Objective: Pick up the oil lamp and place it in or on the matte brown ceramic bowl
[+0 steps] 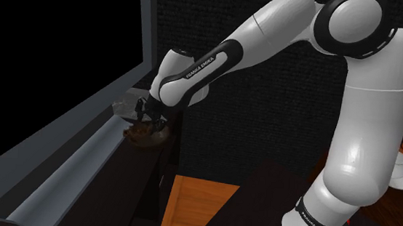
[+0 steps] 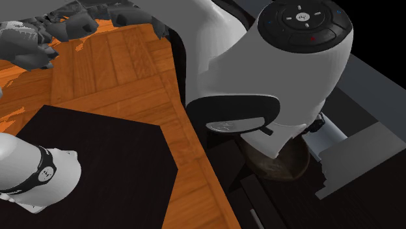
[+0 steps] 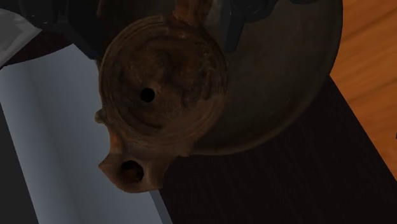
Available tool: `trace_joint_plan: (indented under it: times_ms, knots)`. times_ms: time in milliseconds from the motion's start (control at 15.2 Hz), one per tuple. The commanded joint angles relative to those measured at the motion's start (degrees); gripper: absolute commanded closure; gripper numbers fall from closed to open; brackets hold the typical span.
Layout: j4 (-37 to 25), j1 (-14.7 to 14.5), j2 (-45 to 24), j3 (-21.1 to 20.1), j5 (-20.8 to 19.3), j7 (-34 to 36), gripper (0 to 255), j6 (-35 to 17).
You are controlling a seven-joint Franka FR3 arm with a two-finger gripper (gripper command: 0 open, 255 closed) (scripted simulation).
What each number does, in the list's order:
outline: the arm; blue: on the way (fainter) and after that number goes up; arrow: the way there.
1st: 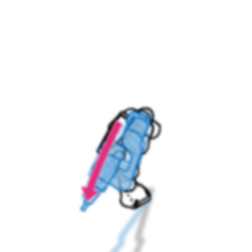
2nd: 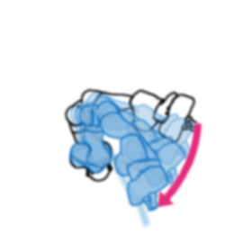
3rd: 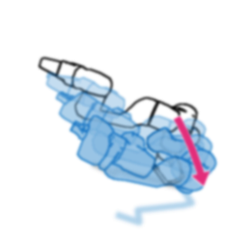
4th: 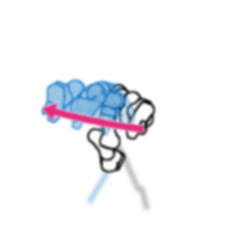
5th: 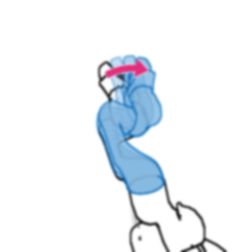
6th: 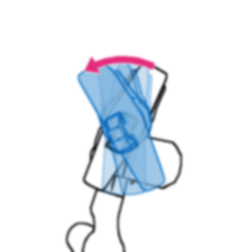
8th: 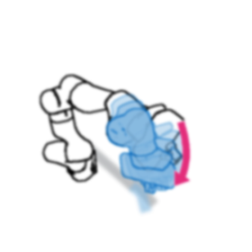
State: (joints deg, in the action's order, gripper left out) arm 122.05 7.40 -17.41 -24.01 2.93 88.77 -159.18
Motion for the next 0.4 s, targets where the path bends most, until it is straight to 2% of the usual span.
trace_joint_plan:
  times_ms: [0,330]
  knots:
    - [-0.31,0.44,1.09,-0.40,0.60,-0.36,255,1.39]
    - [-1.19,1.14,3.77,-1.14,1.89,-0.85,255,4.80]
